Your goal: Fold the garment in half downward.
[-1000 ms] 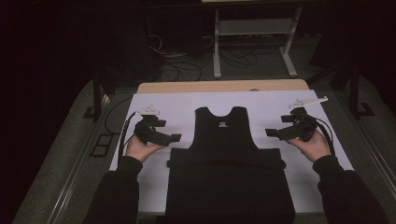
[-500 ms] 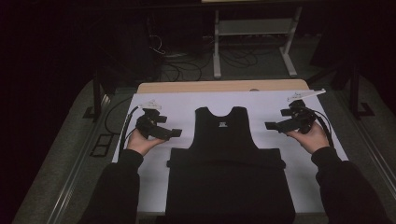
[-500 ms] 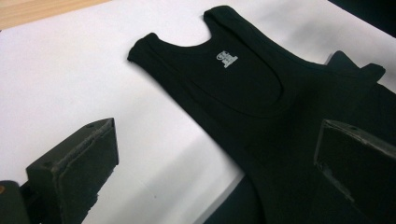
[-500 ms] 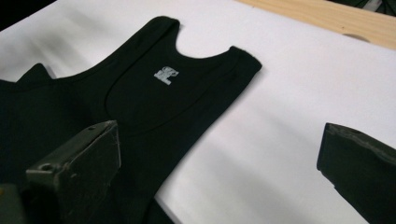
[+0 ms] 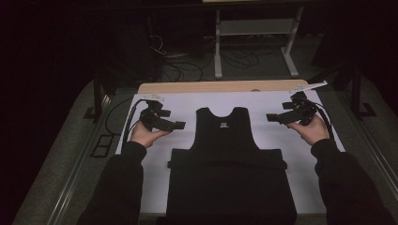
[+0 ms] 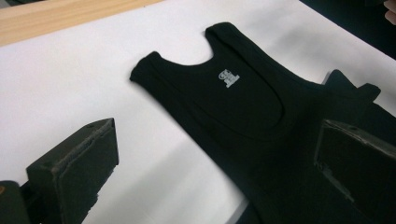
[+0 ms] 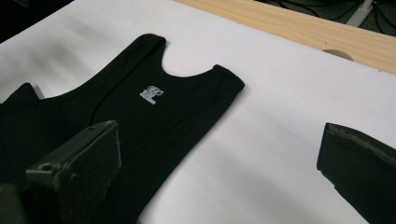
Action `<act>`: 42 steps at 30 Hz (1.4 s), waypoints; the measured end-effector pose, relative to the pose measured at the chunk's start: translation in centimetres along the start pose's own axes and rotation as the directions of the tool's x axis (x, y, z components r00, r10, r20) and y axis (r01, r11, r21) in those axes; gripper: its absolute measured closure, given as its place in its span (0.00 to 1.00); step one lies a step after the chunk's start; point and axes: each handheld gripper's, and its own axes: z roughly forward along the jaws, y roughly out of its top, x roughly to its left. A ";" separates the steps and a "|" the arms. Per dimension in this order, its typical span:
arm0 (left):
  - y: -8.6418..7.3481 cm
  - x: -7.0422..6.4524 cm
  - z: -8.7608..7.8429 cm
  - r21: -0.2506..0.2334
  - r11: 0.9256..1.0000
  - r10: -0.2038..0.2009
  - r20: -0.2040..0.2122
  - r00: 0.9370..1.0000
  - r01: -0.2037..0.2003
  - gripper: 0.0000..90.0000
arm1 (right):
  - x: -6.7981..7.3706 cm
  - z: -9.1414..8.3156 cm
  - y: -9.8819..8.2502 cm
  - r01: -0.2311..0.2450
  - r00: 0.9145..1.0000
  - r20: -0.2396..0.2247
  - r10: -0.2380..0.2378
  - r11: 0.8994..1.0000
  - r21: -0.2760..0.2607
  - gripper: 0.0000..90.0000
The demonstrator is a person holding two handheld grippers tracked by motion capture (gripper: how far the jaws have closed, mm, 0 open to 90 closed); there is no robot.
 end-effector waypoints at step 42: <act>4.3 2.4 5.1 0.030 1.000 -0.003 -0.027 1.000 0.003 0.00 | -0.8 5.9 4.0 0.004 1.000 0.001 -0.004 0.999 0.035 0.00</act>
